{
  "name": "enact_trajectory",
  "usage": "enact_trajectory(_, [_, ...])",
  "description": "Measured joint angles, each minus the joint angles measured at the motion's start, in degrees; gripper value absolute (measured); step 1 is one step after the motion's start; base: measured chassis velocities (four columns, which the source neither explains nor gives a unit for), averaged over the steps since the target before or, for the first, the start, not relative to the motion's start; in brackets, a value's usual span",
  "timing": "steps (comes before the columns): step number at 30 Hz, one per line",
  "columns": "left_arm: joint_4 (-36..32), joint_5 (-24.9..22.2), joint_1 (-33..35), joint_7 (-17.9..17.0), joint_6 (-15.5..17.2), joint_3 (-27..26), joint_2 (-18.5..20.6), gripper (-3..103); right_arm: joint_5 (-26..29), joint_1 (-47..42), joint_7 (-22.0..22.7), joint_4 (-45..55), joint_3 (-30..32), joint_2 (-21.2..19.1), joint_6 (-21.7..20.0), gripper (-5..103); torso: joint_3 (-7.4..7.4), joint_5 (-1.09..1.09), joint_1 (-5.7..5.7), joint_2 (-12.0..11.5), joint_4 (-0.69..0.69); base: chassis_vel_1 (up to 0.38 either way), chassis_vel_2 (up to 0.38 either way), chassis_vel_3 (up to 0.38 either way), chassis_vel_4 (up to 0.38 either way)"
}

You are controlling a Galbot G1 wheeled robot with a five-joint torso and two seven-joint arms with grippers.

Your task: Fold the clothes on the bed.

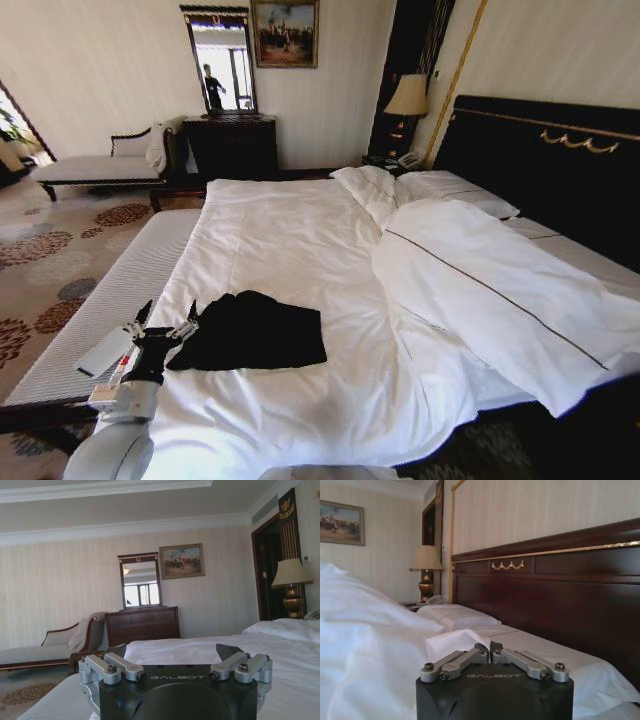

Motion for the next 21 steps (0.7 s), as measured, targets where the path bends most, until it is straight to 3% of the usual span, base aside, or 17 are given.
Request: enact_trajectory(21, [-0.09,-0.72,2.11,0.1,-0.6,-1.65,-0.66,100,-2.37,3.47,1.36,-16.97,2.52,-0.28,1.71,0,0.0,0.01,0.01,-0.01,0.04,0.0,0.0,0.0,0.0])
